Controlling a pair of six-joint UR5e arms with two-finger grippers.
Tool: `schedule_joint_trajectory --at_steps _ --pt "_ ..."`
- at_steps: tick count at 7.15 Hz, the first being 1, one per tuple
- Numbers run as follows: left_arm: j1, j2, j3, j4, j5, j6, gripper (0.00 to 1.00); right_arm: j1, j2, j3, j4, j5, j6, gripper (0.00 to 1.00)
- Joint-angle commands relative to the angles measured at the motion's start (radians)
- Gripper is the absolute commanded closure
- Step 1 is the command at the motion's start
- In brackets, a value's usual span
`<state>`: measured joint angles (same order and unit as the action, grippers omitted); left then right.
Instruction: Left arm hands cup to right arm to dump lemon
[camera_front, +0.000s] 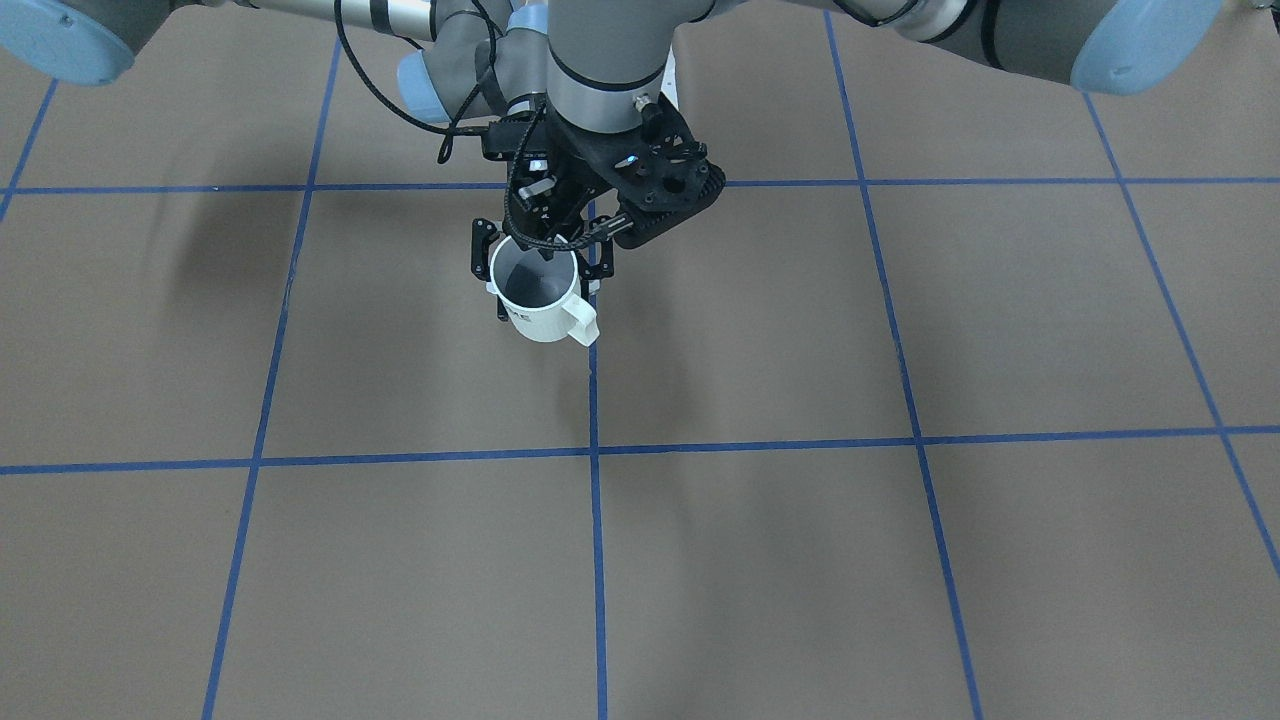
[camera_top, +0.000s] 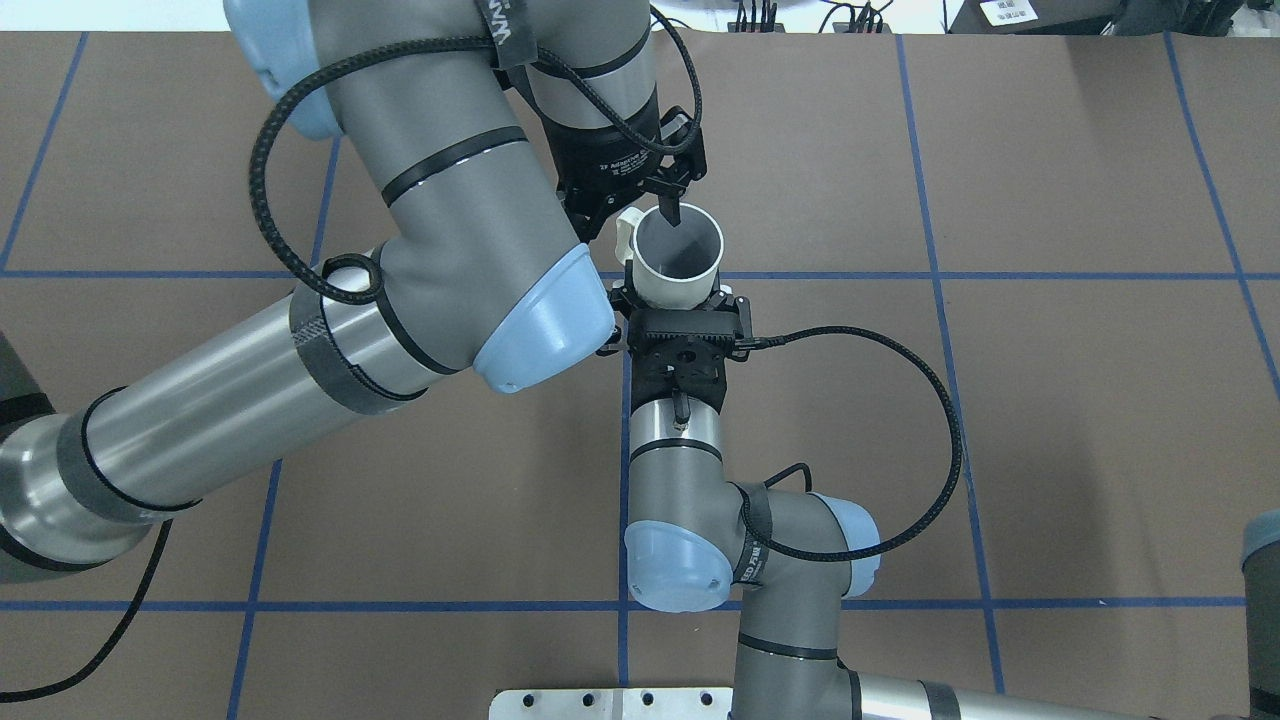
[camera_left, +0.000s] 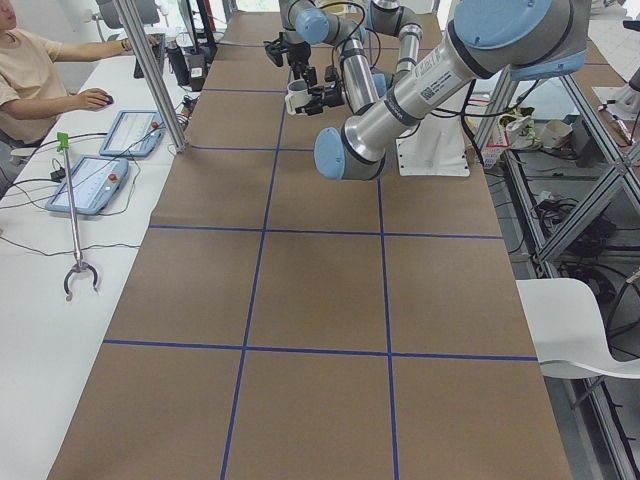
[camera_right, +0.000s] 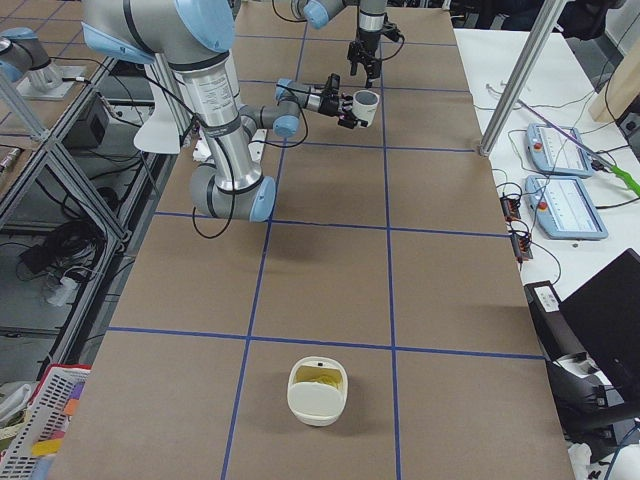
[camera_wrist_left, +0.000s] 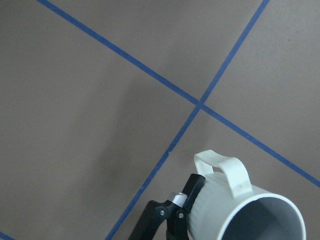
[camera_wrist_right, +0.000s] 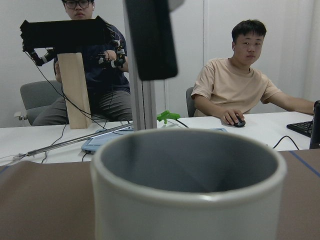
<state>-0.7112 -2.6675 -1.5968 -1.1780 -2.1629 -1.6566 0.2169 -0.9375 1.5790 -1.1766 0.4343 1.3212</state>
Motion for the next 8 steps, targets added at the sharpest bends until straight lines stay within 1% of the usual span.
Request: schedule_joint_trajectory --at_steps 1,4,6,7,8 --pt "0.015 -0.011 0.018 0.000 -0.005 -0.002 0.15 -0.007 0.002 -0.007 -0.005 -0.037 -0.014 0.77" --pt "0.018 -0.011 0.020 0.001 -0.005 -0.003 0.27 -0.007 -0.004 0.007 0.005 -0.040 -0.014 0.77" --pt "0.021 -0.011 0.031 -0.002 -0.005 -0.002 0.28 -0.008 -0.007 0.006 0.005 -0.040 -0.014 0.77" --pt "0.021 -0.011 0.031 -0.002 -0.005 -0.002 0.30 -0.007 -0.009 0.006 0.005 -0.040 -0.014 0.77" --pt "0.024 -0.011 0.032 -0.002 -0.003 -0.002 0.35 -0.007 -0.009 0.006 0.005 -0.040 -0.014 0.77"
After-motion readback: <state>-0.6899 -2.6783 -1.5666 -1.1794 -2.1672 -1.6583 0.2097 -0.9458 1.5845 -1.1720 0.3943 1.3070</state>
